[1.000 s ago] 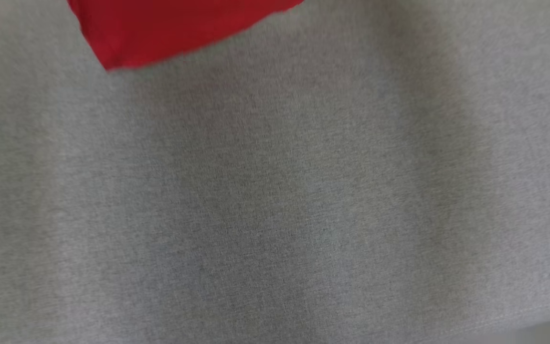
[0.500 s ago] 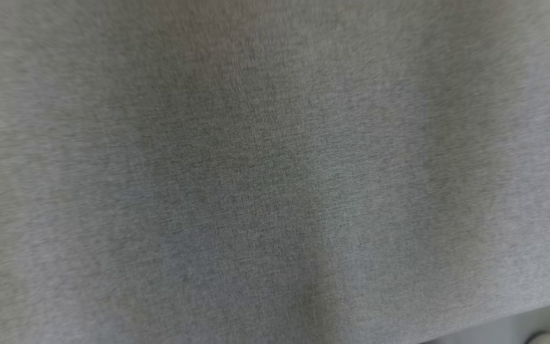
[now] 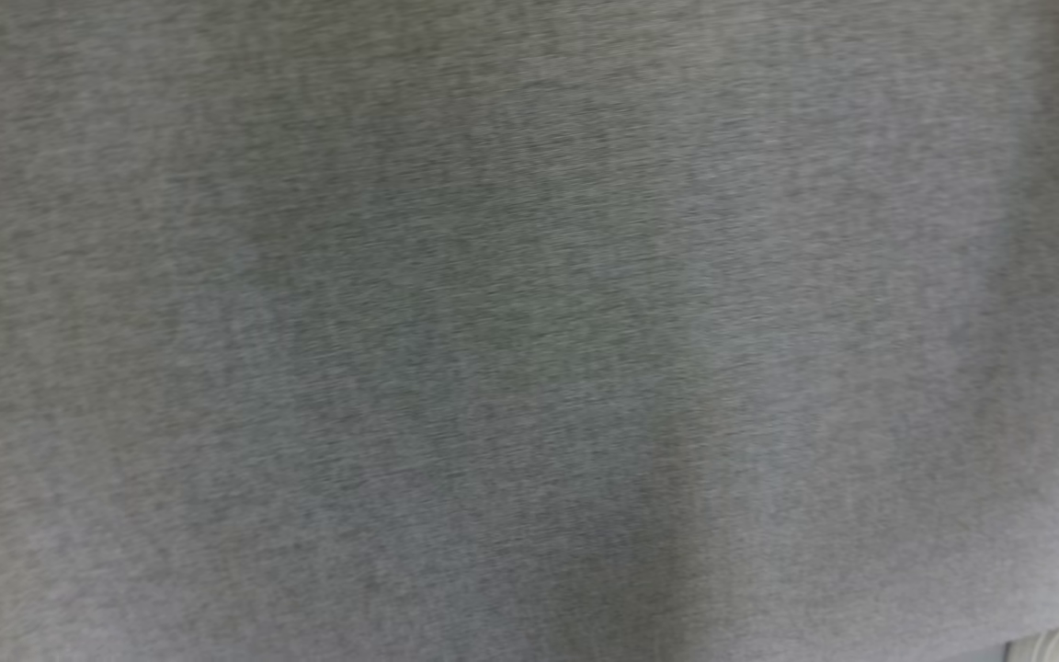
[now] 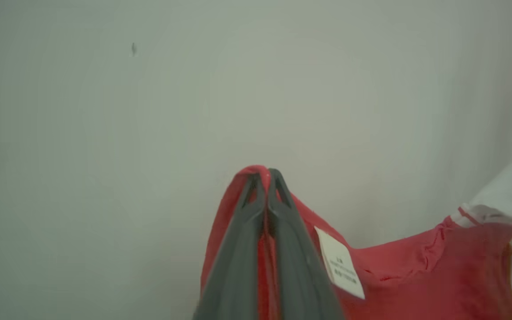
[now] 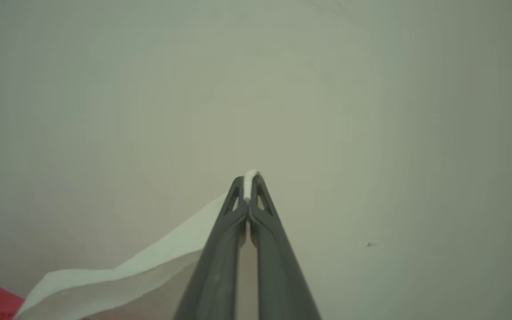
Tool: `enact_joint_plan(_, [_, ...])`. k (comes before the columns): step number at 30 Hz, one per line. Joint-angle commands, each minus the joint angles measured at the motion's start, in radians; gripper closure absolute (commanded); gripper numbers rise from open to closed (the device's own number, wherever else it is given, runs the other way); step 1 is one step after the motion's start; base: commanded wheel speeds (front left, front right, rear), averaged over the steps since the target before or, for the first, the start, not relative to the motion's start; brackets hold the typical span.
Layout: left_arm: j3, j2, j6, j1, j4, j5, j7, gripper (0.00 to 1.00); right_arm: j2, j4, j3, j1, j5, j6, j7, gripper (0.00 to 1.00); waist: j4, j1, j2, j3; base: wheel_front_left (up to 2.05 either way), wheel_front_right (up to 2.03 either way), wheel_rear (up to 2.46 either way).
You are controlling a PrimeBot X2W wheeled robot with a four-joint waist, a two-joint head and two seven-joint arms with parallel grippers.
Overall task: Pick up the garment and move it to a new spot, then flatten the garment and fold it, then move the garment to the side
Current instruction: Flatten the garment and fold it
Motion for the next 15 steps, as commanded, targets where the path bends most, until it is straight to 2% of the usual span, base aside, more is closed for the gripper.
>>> enact_joint_plan(1, [0.003,0.001,-0.003,0.033,-0.014,-0.02,-0.005,1.0,-0.014,-0.015,0.003,0.036,0.019,0.001,0.0,1.0,0.031,-0.0001,-0.0001,-0.021,0.0,0.0,0.0])
enact_joint_plan(5, [-0.001,0.005,-0.013,0.137,-0.037,-0.07,-0.007,1.0,-0.055,-0.02,0.028,0.149,0.087,0.001,0.017,1.0,0.055,-0.0001,-0.0001,-0.089,0.0,0.0,0.0])
enact_joint_plan(7, [-0.006,0.006,-0.018,0.248,-0.062,-0.123,-0.006,1.0,-0.072,-0.027,0.054,0.27,0.156,0.001,0.097,1.0,0.071,-0.0001,-0.0001,-0.164,0.0,0.0,0.0])
enact_joint_plan(9, [-0.008,0.008,-0.017,0.284,-0.075,-0.142,-0.006,1.0,-0.075,-0.052,0.057,0.305,0.183,0.001,0.122,1.0,0.075,-0.0001,-0.0001,-0.188,0.0,0.0,0.0])
enact_joint_plan(11, [-0.024,0.014,-0.018,0.358,-0.102,-0.172,-0.006,1.0,-0.091,-0.081,0.074,0.396,0.226,0.0,0.203,1.0,0.081,-0.0001,-0.0001,-0.241,0.0,0.0,0.0])
enact_joint_plan(15, [-0.04,0.024,-0.017,0.537,-0.148,-0.226,-0.006,1.0,-0.083,-0.152,0.054,0.611,0.295,0.001,0.35,1.0,0.074,-0.0001,-0.0001,-0.36,0.0,0.0,0.0])
